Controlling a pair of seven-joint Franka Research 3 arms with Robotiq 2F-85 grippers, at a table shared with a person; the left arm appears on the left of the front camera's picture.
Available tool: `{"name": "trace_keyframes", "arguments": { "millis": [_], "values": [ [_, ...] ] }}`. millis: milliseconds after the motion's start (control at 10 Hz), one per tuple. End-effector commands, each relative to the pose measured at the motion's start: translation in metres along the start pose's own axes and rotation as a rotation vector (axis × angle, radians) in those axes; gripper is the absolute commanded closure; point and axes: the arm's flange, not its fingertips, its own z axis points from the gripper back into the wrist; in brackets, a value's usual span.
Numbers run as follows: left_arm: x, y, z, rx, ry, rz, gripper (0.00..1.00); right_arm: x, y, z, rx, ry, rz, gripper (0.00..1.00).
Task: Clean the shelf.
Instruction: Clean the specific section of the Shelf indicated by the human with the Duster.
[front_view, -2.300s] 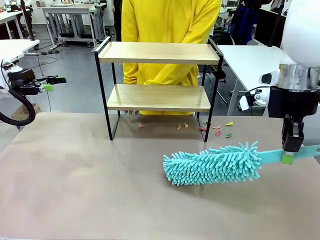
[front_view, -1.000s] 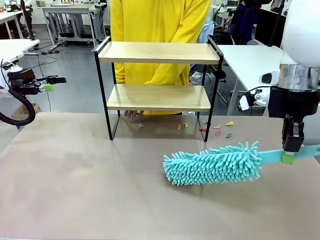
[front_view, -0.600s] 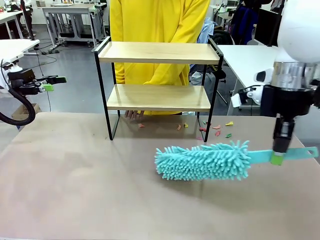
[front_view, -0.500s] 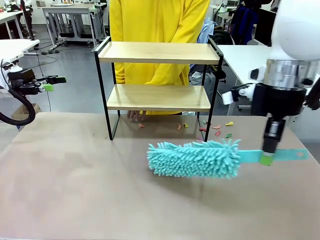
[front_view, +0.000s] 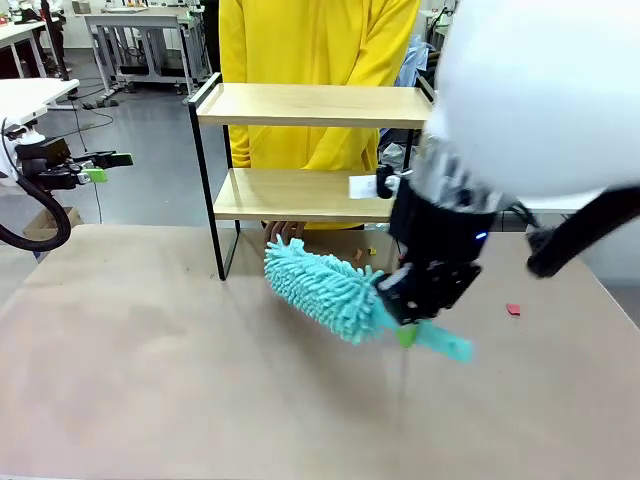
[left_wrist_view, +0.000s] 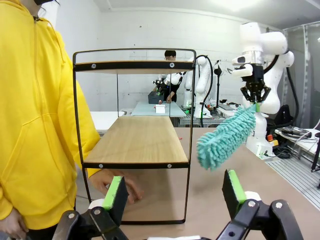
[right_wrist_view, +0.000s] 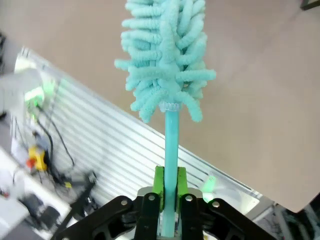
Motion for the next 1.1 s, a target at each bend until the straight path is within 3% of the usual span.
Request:
{"name": "trace_keyframes", "arguments": {
  "millis": [0, 200, 300, 600, 700, 1000],
  "values": [
    [0.000, -0.003, -0.001, -0.006, 0.005, -0.013, 0.00, 0.022, 0.024, -0.025, -0.025, -0.081, -0.112, 0.87],
    [0.000, -0.003, -0.001, -0.006, 0.005, -0.013, 0.00, 0.028, 0.017, -0.030, -0.002, 0.006, -0.042, 0.87],
    [0.000, -0.003, -0.001, -0.006, 0.005, -0.013, 0.00, 0.013, 0.028, -0.025, -0.011, -0.052, -0.075, 0.87],
    [0.000, -0.003, -0.001, -0.006, 0.005, -0.013, 0.00, 0.019, 0.027, -0.035, -0.006, -0.023, -0.073, 0.87],
    [0.000, -0.003, -0.001, -0.006, 0.005, -0.013, 0.00, 0.041, 0.056, -0.050, -0.055, -0.050, -0.099, 0.87],
    [0.000, -0.003, -0.001, -0.006, 0.005, -0.013, 0.00, 0.079, 0.105, -0.077, -0.022, -0.190, -0.171, 0.87]
  ]
}}
